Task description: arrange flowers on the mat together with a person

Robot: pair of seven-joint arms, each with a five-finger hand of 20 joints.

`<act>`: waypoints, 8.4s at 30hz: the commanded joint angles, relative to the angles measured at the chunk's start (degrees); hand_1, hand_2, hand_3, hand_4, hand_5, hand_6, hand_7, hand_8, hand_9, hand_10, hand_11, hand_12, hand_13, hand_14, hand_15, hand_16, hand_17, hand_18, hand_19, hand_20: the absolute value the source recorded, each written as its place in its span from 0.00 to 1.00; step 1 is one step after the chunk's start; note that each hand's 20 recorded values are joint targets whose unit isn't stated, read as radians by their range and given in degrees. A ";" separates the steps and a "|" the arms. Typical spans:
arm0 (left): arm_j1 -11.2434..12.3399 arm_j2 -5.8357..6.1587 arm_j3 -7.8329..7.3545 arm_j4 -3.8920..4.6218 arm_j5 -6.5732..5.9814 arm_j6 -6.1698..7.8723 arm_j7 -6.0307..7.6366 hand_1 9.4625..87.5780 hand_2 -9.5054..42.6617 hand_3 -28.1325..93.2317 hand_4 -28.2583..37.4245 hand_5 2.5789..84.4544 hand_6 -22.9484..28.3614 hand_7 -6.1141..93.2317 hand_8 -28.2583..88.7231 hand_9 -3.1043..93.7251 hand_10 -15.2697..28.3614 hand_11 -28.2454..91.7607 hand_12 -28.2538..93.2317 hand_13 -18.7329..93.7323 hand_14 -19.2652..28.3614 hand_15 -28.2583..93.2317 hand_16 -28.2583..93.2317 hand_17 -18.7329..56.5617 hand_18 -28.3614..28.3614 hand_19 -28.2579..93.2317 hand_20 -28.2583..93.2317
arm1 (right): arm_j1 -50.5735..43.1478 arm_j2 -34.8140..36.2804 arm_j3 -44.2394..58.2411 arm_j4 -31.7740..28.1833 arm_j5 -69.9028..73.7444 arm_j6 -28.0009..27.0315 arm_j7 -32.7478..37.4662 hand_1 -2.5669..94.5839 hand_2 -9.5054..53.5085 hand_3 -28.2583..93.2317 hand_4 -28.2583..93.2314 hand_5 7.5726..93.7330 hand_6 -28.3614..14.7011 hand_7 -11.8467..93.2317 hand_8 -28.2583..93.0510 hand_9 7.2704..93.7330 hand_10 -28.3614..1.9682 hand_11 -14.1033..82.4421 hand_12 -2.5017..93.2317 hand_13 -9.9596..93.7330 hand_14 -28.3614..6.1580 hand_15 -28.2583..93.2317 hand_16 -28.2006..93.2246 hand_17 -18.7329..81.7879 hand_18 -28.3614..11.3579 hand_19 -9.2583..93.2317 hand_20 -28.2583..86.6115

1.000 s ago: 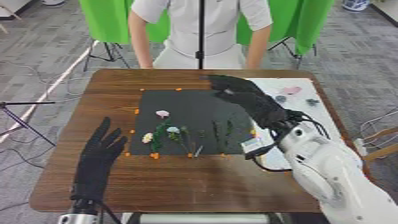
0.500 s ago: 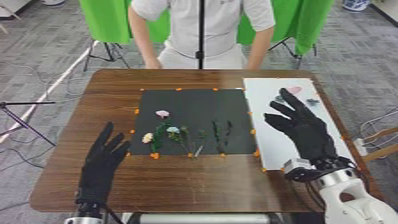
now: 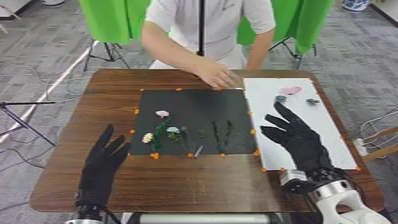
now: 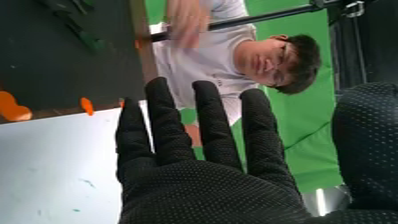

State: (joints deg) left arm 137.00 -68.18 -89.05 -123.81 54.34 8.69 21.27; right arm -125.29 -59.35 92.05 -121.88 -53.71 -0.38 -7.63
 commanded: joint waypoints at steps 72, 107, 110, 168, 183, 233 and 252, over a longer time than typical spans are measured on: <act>0.46 0.53 0.85 -0.33 0.42 -0.11 -0.99 0.15 0.27 0.87 0.00 0.26 0.42 0.18 0.16 0.32 0.64 0.32 0.33 0.36 0.78 0.41 0.22 0.09 0.90 0.58 0.27 | 66.34 27.27 -42.29 31.17 -51.69 5.51 46.65 0.29 0.18 0.82 0.03 0.30 0.72 0.27 0.14 0.35 0.44 0.33 0.23 0.47 0.41 0.74 0.33 0.25 0.19 0.62 0.53; -1.89 0.82 1.16 -0.13 0.11 -0.88 -0.96 0.15 0.27 0.87 0.00 0.25 0.42 0.18 0.16 0.32 0.64 0.32 0.33 0.36 0.78 0.41 0.22 0.09 0.91 0.58 0.27 | 74.66 19.62 -51.49 42.73 -56.57 -14.38 54.17 0.30 0.14 0.81 0.03 0.32 0.75 0.28 0.13 0.35 0.48 0.30 0.21 0.46 0.42 0.70 0.33 0.24 0.15 0.61 0.51; -2.14 0.79 1.14 0.03 0.30 -1.27 -1.26 0.15 0.27 0.87 0.00 0.25 0.42 0.18 0.16 0.32 0.64 0.32 0.33 0.36 0.78 0.41 0.22 0.09 0.91 0.58 0.27 | 74.79 19.18 -50.70 43.30 -54.97 -17.01 53.11 0.32 0.13 0.81 0.03 0.32 0.76 0.28 0.13 0.35 0.49 0.30 0.21 0.47 0.42 0.70 0.33 0.24 0.15 0.61 0.51; -0.85 2.49 0.42 -1.26 -0.72 -0.02 -0.29 0.16 0.27 0.87 0.00 0.26 0.43 0.18 0.16 0.32 0.64 0.32 0.33 0.36 0.78 0.41 0.22 0.09 0.91 0.58 0.27 | 66.98 8.83 -58.07 23.89 -71.45 -2.18 39.31 0.63 0.00 0.77 0.00 0.79 0.79 0.39 0.22 0.93 0.78 0.28 0.44 0.78 0.80 0.70 0.49 0.38 0.34 0.76 0.54; -1.23 2.20 0.48 -0.90 -0.51 -0.86 -0.31 0.16 0.27 0.87 0.00 0.27 0.44 0.18 0.16 0.32 0.64 0.32 0.33 0.36 0.78 0.41 0.22 0.09 0.91 0.58 0.27 | 67.08 7.13 -60.51 25.07 -74.37 -4.13 39.12 0.60 0.00 0.77 0.00 0.74 0.81 0.38 0.19 0.87 0.73 0.28 0.42 0.72 0.76 0.69 0.47 0.35 0.34 0.74 0.54; 0.66 0.82 1.08 -0.20 1.54 2.27 1.19 0.12 0.27 0.86 0.00 0.26 0.37 0.17 0.16 0.30 0.56 0.29 0.34 0.34 0.74 0.36 0.24 0.09 0.91 0.56 0.26 | 4.79 -9.04 -5.74 -3.15 -9.29 -0.70 8.35 0.18 0.33 0.80 0.02 0.28 0.73 0.18 0.16 0.27 0.56 0.16 0.20 0.25 0.28 0.22 0.49 0.19 0.16 0.26 0.36; 0.43 -1.52 0.27 0.41 1.93 0.60 0.30 0.11 0.27 0.86 0.00 0.26 0.38 0.18 0.15 0.32 0.57 0.29 0.34 0.35 0.75 0.36 0.25 0.09 0.93 0.57 0.26 | 2.34 -12.36 -2.78 -2.82 -10.39 -0.17 5.62 0.16 0.33 0.82 0.01 0.27 0.75 0.19 0.16 0.27 0.61 0.16 0.20 0.24 0.29 0.19 0.53 0.18 0.16 0.24 0.37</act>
State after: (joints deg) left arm 137.20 -68.62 -88.32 -124.10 55.96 10.28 22.37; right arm -123.90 -71.29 89.76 -124.68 -63.41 -0.45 -1.92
